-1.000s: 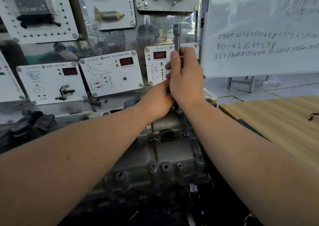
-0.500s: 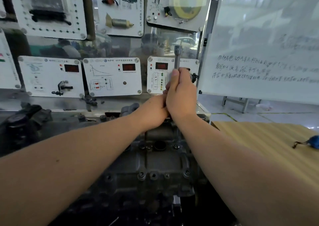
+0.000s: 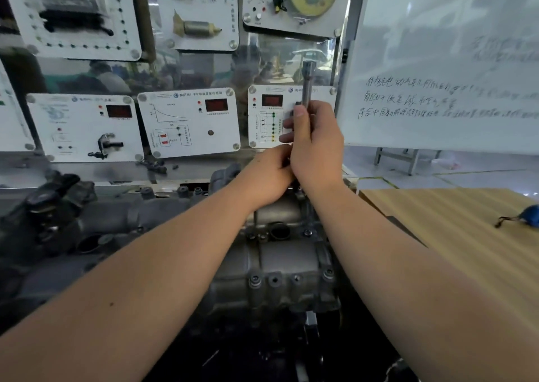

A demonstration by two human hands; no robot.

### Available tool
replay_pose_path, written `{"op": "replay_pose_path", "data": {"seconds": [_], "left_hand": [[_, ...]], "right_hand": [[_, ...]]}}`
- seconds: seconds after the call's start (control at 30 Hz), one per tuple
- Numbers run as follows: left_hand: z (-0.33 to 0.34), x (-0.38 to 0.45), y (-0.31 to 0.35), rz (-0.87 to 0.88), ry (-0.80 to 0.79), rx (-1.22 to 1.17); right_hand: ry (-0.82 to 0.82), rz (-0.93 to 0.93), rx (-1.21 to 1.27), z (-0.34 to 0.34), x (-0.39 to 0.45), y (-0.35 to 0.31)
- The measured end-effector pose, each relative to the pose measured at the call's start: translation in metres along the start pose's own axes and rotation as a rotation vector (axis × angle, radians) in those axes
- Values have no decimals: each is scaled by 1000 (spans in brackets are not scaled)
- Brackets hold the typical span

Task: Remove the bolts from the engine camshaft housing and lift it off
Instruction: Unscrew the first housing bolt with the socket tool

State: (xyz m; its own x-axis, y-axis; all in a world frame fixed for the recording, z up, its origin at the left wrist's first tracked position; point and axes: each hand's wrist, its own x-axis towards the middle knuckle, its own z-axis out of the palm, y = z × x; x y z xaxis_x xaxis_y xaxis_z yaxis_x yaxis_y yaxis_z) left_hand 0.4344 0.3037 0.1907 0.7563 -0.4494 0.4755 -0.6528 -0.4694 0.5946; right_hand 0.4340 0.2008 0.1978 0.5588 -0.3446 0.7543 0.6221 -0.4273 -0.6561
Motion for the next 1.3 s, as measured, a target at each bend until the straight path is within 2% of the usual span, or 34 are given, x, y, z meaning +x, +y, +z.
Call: {"op": "replay_pose_path", "data": {"seconds": [0.13,0.4,0.57,0.8,1.0,1.3], "left_hand": [[-1,0,-5,7,-33,-4],[0,1,-1,19,-32,-10],[0,1,-3,16,-54,-16],[-1,2,-6,21,-60,-15],[1,2,-4,32,-70,-9],[2,1,-6,44,-39,29]], "right_hand": [[-47,-44,-95,2,-2,-3],[-4,-3,-9,-3,0,2],[8,-46,-98,-2,1,0],[3,-19,-44,-1,3,4],[38,-55,-103,-2,3,4],[-16,-67,-126,0,2,1]]}}
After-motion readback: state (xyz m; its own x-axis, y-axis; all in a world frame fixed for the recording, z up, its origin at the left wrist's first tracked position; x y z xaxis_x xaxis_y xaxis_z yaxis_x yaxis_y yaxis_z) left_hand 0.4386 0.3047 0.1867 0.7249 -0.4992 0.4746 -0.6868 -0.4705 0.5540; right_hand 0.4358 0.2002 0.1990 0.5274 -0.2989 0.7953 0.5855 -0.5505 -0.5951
